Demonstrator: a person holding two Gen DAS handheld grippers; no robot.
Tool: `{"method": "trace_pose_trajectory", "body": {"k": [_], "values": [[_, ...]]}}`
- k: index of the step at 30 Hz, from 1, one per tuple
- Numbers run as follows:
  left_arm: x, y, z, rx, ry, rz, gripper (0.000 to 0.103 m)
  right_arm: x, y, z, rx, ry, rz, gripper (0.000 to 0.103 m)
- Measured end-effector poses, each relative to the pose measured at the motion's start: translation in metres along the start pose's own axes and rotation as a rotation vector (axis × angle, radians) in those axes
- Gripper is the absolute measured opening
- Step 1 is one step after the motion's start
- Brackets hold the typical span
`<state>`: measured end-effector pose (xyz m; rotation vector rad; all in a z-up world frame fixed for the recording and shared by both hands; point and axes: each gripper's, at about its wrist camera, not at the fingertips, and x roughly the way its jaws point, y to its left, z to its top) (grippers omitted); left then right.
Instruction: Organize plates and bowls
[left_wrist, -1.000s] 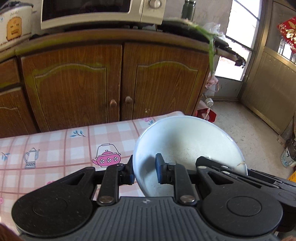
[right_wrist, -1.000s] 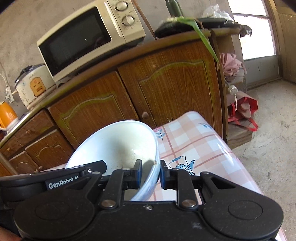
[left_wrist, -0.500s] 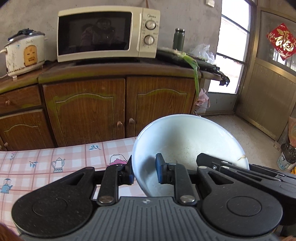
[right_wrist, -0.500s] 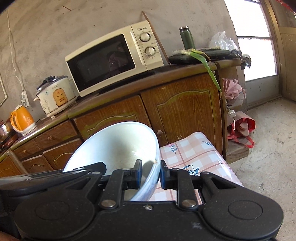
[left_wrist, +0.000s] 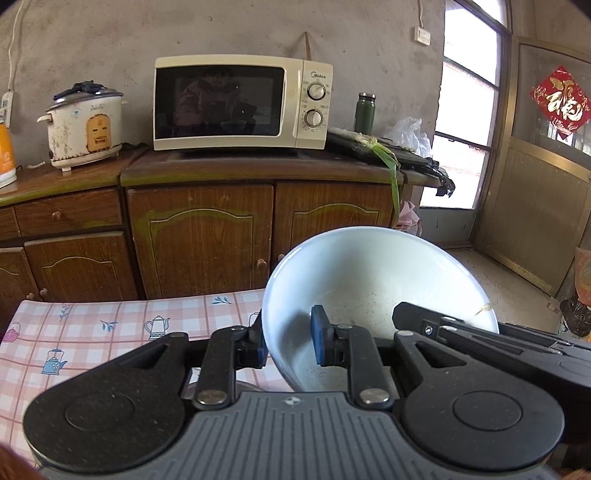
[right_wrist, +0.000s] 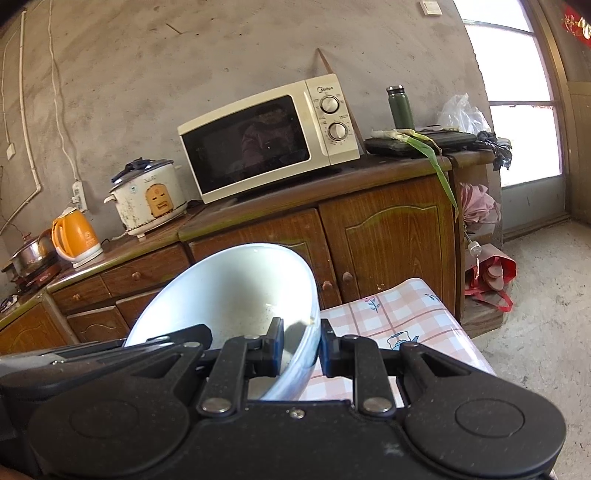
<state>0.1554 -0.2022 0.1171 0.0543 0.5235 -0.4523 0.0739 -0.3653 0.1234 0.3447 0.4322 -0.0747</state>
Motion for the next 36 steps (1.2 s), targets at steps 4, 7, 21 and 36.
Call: {"method": "trace_pose_trajectory", "body": {"k": [4,7,21,36], "values": [[-0.013,0.005,-0.005,-0.004,-0.013,0.009,0.022,-0.011,0.013,-0.004,-0.014,-0.003,0.004,0.026],[-0.020,0.008,-0.007,-0.011,-0.020,0.017,0.022,-0.019,0.023,-0.007,-0.025,-0.006,0.007,0.026],[-0.042,0.026,-0.018,-0.030,-0.046,0.052,0.022,-0.030,0.056,-0.017,-0.060,-0.006,0.038,0.026],[-0.051,0.032,-0.024,-0.035,-0.059,0.073,0.022,-0.033,0.069,-0.022,-0.078,-0.005,0.054,0.026]]}}
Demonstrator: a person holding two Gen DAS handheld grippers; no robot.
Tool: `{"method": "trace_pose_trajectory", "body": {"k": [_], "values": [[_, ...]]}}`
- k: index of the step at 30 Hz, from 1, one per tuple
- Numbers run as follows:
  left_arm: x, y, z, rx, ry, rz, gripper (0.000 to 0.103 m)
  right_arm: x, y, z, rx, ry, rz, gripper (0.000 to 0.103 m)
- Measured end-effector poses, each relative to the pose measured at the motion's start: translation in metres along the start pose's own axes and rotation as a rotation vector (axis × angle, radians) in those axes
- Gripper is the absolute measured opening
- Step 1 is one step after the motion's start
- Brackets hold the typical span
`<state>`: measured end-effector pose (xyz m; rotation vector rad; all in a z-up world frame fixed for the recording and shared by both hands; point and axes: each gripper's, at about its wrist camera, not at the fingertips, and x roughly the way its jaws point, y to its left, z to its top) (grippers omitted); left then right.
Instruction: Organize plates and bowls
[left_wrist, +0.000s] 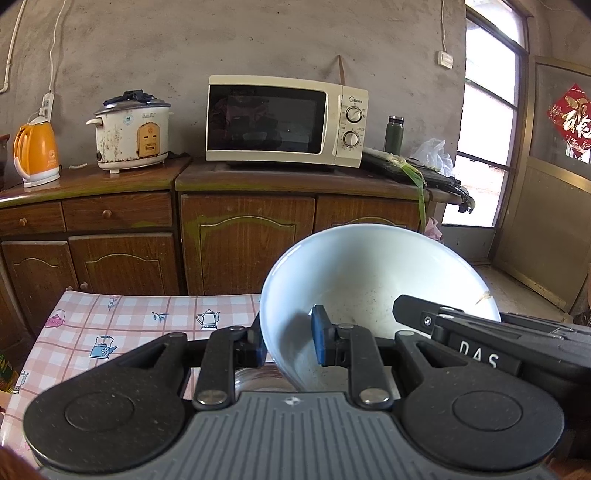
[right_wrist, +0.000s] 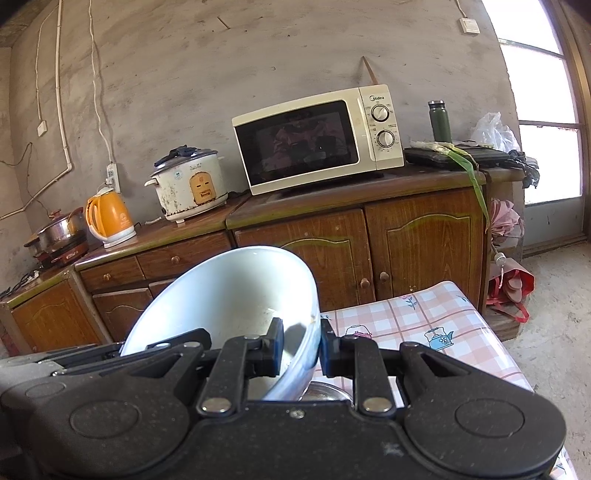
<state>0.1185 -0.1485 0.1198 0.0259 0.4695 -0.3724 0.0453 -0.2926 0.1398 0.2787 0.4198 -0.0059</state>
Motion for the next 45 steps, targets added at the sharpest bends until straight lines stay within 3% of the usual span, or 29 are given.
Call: {"method": "trace_pose_trajectory", "body": {"k": [45], "values": [[-0.019,0.016,-0.019,-0.007,-0.003,0.020,0.022,-0.006,0.011,-0.016,-0.019,0.013,0.030,0.026]]}}
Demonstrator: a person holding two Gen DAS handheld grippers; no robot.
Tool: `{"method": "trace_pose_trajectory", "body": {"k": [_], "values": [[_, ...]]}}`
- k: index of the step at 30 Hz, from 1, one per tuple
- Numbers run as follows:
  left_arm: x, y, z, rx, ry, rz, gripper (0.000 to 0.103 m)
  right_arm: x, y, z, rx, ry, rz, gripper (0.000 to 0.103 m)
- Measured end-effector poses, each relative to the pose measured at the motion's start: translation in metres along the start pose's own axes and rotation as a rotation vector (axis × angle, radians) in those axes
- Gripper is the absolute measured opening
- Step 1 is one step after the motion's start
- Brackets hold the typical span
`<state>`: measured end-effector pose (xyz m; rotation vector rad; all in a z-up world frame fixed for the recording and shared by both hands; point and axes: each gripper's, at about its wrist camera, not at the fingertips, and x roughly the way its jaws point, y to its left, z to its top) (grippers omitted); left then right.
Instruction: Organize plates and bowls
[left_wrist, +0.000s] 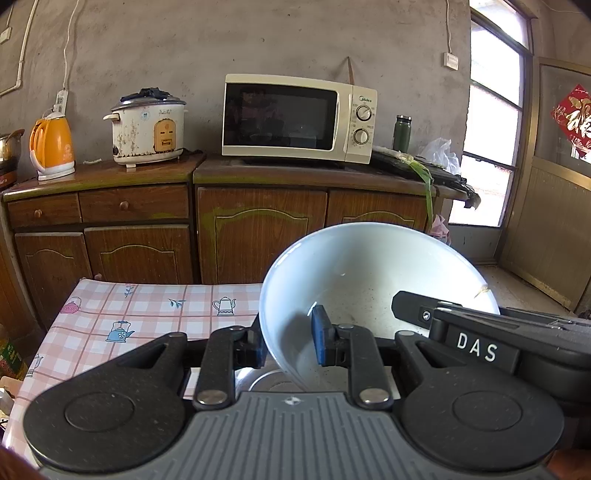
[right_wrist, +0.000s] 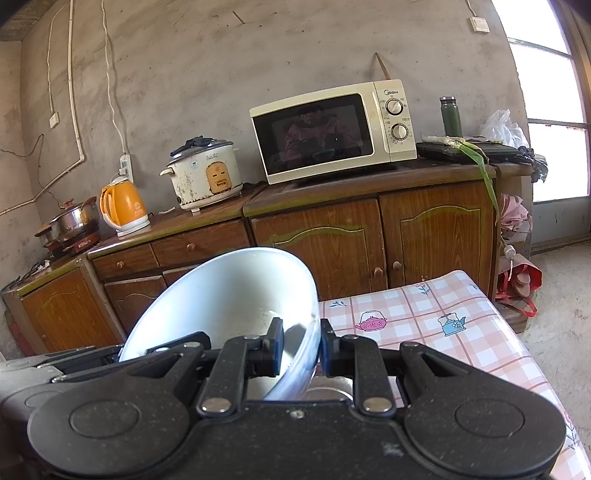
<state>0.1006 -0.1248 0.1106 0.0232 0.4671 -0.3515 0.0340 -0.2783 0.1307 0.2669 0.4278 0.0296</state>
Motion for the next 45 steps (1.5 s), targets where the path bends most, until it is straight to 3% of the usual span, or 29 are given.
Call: {"method": "trace_pose_trajectory", "body": {"k": [45], "values": [[-0.015,0.010,-0.010,-0.009,-0.002,-0.001,0.022,-0.011,0.017,-0.016,-0.005,0.001,0.009,0.026]]}}
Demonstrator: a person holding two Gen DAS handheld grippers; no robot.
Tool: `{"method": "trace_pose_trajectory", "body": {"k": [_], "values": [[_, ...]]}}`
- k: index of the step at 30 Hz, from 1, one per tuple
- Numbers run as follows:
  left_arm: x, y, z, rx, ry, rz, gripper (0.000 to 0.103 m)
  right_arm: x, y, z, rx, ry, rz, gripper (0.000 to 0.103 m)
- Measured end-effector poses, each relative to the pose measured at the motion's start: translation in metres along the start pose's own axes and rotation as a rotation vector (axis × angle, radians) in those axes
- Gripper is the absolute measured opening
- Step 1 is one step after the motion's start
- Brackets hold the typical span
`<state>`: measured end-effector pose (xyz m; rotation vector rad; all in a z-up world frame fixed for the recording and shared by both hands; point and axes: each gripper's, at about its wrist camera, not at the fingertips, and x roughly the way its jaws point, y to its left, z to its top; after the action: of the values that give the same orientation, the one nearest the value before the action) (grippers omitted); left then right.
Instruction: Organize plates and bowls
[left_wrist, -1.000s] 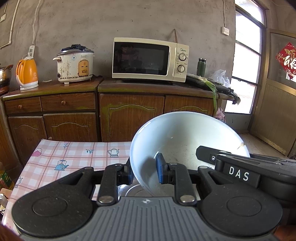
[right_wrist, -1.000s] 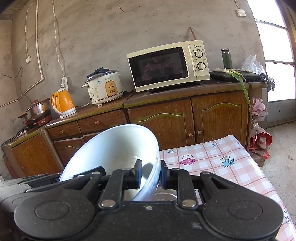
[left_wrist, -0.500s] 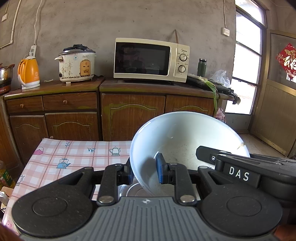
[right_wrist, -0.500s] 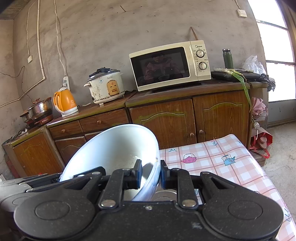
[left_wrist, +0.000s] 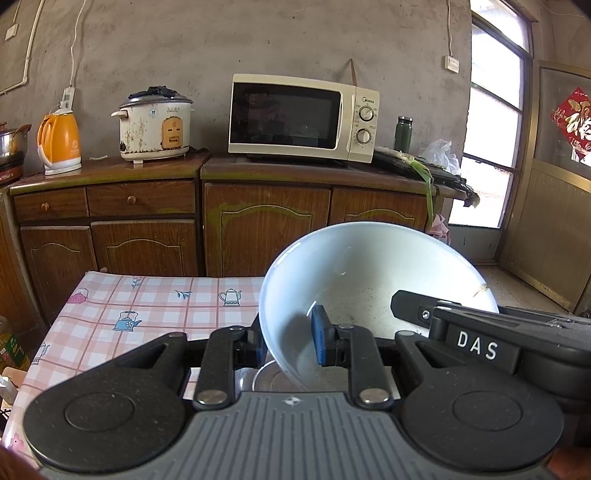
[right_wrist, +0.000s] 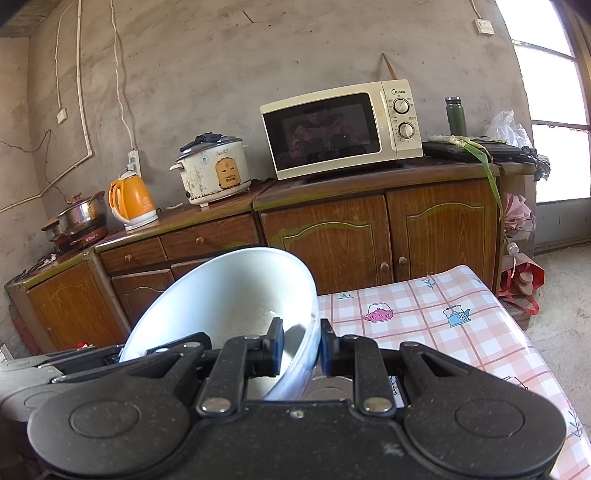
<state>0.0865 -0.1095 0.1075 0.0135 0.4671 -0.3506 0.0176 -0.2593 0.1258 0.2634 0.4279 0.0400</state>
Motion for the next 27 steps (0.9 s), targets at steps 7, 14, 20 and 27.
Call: {"method": "trace_pose_trajectory", "body": {"k": [7,14,20,27], "values": [[0.0000,0.0004,-0.0007,0.001,-0.001,-0.001,0.022,0.0000,-0.0004,-0.0002,0.000,-0.001,0.000,0.026],[-0.0008,0.0003,-0.0026,0.002,0.000,-0.002,0.022,0.0005,-0.0007,-0.0003,0.001,0.001,0.000,0.026],[-0.0016,0.0000,-0.0048,0.002,0.002,-0.003,0.022,0.0004,-0.0006,-0.0004,0.001,0.000,0.000,0.026],[-0.0009,0.0008,-0.0083,0.003,0.007,-0.008,0.022,-0.0003,0.0003,-0.0035,0.003,0.004,-0.001,0.026]]}}
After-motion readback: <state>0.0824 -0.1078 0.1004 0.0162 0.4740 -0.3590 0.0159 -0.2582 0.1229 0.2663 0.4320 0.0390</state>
